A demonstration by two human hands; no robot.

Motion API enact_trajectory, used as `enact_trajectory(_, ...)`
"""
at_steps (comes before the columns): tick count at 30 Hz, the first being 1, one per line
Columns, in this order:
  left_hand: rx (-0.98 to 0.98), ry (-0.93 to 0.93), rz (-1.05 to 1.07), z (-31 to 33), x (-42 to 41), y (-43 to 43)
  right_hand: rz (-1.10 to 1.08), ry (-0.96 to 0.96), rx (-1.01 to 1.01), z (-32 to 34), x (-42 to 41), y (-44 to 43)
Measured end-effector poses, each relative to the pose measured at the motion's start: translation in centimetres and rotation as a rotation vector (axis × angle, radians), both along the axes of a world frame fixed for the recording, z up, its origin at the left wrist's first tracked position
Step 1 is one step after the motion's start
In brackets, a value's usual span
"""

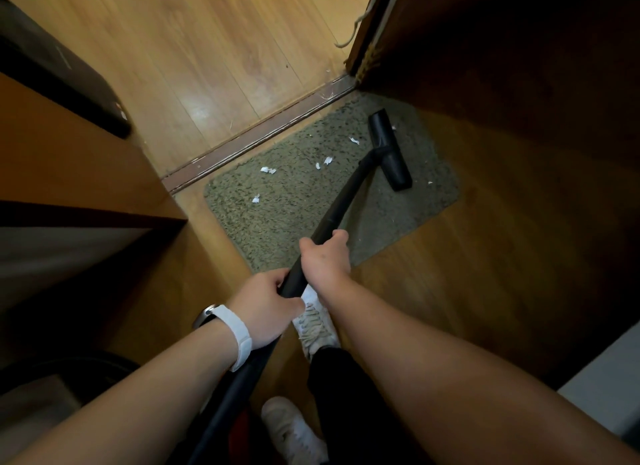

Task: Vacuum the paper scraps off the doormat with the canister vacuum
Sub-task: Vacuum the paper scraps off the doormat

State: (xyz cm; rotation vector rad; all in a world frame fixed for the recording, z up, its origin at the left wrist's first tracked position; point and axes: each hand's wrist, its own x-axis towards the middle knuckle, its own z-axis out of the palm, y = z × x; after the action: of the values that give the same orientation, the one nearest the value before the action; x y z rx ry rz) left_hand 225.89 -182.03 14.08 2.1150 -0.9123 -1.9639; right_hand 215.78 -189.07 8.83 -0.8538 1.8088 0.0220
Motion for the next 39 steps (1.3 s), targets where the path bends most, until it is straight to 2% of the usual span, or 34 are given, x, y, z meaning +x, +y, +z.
enact_trajectory(13,-0.006,-0.167,-0.008,2.8,4.8,6.7,0.098,-0.036,0.048,1.7,5.1,6.1)
enact_trajectory(39,0.093,-0.215,0.126,6.3,10.1,17.7,0.254,-0.059,0.070,3.6,12.2,17.1)
